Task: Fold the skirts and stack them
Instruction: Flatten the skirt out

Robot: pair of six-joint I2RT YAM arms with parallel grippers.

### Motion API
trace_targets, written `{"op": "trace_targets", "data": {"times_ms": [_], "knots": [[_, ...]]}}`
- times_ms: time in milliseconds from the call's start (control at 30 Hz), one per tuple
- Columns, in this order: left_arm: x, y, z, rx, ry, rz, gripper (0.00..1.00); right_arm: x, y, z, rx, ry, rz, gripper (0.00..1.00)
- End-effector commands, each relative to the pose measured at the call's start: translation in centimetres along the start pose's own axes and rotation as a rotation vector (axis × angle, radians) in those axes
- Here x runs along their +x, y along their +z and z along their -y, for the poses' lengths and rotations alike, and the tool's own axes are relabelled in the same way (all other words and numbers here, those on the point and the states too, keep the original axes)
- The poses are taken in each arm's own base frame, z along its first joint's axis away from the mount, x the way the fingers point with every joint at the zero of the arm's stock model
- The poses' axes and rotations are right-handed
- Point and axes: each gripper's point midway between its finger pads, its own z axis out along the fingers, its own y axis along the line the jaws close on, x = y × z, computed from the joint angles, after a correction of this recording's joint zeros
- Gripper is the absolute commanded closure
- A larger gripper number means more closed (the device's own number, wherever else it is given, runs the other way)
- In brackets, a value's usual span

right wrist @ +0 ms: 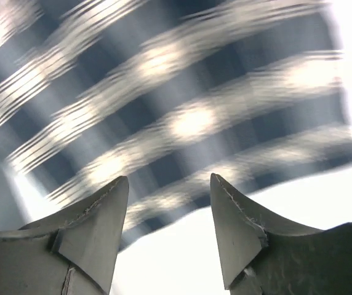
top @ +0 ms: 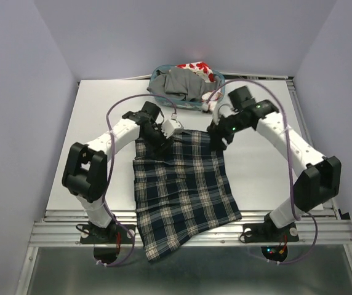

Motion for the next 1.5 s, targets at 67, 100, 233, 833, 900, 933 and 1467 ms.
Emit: {"op": "trace_targets", "data": {"times_ms": [67,100,233,833,900,933,1467], "knots": [[-7.6,-9.9,-2.7,-0.091,0.107,0.361,0.3,-4.0,-5.4,10.5,0.266,0.043,0.154,0.41],[-8.1,-10.7,-3.5,-0.107,0.099,0.393,0.28,-4.1,-5.3,11.5,0.281,0.054,0.156,0.41],[-9.4,-12.9,-7.5,-0.191,0.071,0.449,0.28,-4.1,-4.3,16.1,0.332,0.146,0.168,0.45],[-6.4,-3.9,-19.2,-0.045,-0.265,0.429,0.21,4.7,2.7,23.2,0.166,0.633,0.238,0.29],[-5.9,-2.7,-18.9,-0.007,-0.291,0.42,0.2,5.8,3.9,23.1,0.141,0.66,0.222,0.28],[-5.6,-2.0,-18.8,0.003,-0.304,0.409,0.19,6.1,4.2,23.0,0.131,0.671,0.216,0.27],[-2.0,1.6,-15.8,0.112,-0.341,0.335,0.62,8.4,7.3,22.2,0.029,0.723,0.197,0.53]]}}
